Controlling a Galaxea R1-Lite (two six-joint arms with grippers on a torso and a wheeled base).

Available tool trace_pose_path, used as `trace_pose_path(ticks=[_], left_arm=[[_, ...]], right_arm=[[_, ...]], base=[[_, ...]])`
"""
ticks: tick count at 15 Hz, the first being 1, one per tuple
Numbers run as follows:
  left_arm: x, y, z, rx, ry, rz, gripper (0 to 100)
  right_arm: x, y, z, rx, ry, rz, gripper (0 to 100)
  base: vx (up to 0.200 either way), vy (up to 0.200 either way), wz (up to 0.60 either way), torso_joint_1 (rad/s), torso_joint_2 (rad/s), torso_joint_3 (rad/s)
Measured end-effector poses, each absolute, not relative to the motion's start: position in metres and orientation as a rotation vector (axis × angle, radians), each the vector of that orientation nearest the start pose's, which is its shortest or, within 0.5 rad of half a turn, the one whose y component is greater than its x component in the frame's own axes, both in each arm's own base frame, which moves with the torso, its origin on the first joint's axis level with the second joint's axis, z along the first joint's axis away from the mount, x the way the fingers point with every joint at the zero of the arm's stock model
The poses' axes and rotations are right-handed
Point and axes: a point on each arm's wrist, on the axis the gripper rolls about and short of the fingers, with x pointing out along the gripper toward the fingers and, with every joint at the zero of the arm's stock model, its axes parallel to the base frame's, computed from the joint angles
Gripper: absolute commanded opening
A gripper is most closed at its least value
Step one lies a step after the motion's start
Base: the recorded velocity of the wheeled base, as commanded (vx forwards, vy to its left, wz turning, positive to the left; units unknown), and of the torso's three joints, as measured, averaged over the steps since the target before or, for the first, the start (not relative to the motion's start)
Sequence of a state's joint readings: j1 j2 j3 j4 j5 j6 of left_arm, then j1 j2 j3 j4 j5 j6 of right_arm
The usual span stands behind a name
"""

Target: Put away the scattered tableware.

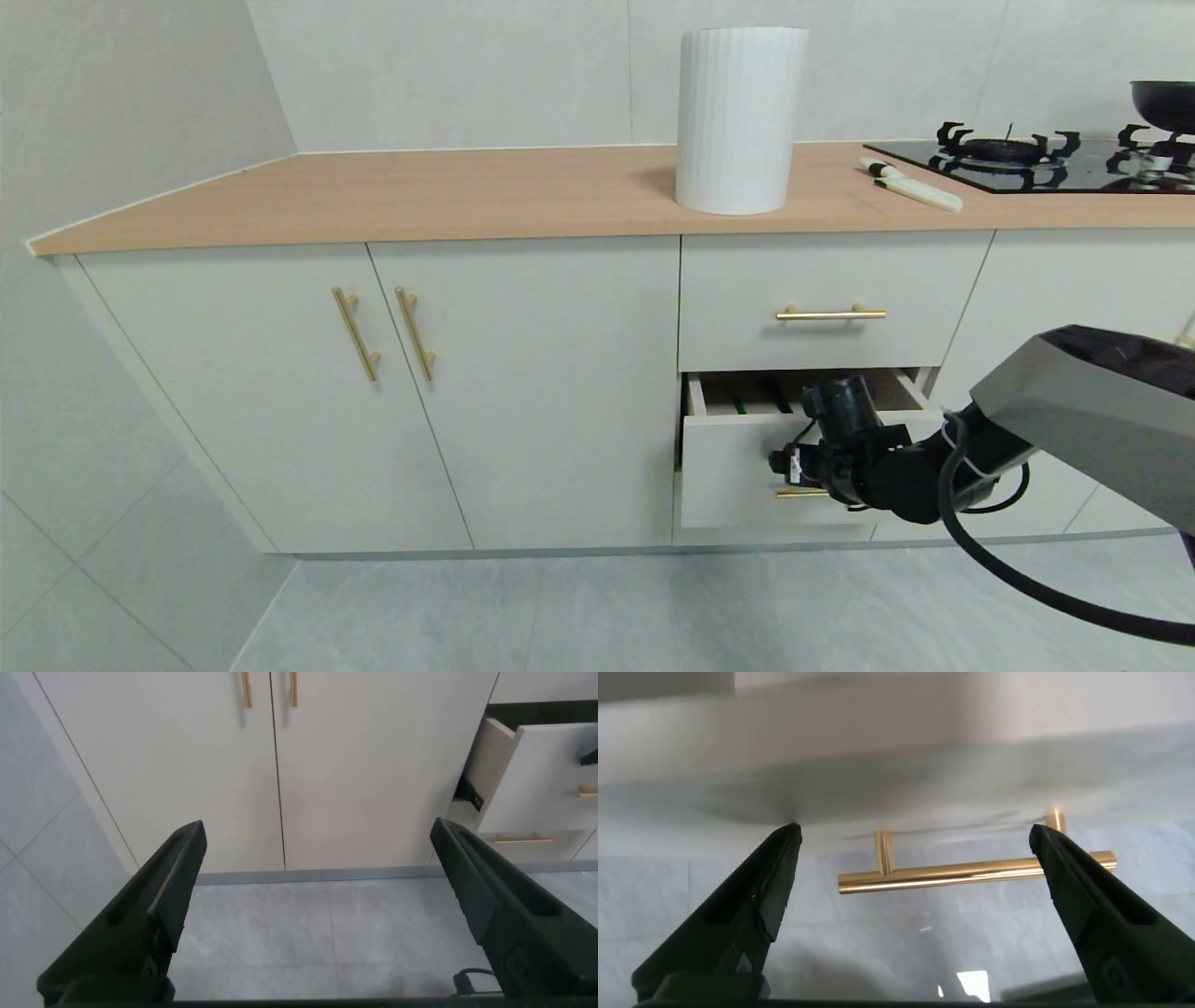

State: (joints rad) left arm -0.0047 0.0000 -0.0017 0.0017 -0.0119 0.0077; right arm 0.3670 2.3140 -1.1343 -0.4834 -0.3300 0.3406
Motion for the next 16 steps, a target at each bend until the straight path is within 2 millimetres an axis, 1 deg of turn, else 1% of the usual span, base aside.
trace_pose_path(ticks=[3, 10, 12, 16], left_arm=[[-0.023, 0.0, 0.076, 0.008, 0.0, -0.017, 100], [-0.023, 0.0, 0.076, 0.008, 0.0, -0.017, 100], [-0.023, 0.0, 0.076, 0.008, 0.0, -0.017, 100], [-0.023, 0.0, 0.076, 0.008, 0.0, -0.017, 100]], right_arm=[[0.4, 0.142, 0.018, 0.134, 0.591, -0.084, 100], [0.418, 0.135, 0.005, 0.16, 0.525, -0.143, 100], [0.425, 0.133, 0.004, 0.17, 0.498, -0.184, 100], [0.437, 0.131, 0.005, 0.219, 0.415, -0.211, 100]], base=[[0.0, 0.0, 0.0, 0.0, 0.0, 0.0], [0.0, 0.0, 0.0, 0.0, 0.0, 0.0], [0.0, 0.0, 0.0, 0.0, 0.0, 0.0], [0.0, 0.0, 0.0, 0.0, 0.0, 0.0]])
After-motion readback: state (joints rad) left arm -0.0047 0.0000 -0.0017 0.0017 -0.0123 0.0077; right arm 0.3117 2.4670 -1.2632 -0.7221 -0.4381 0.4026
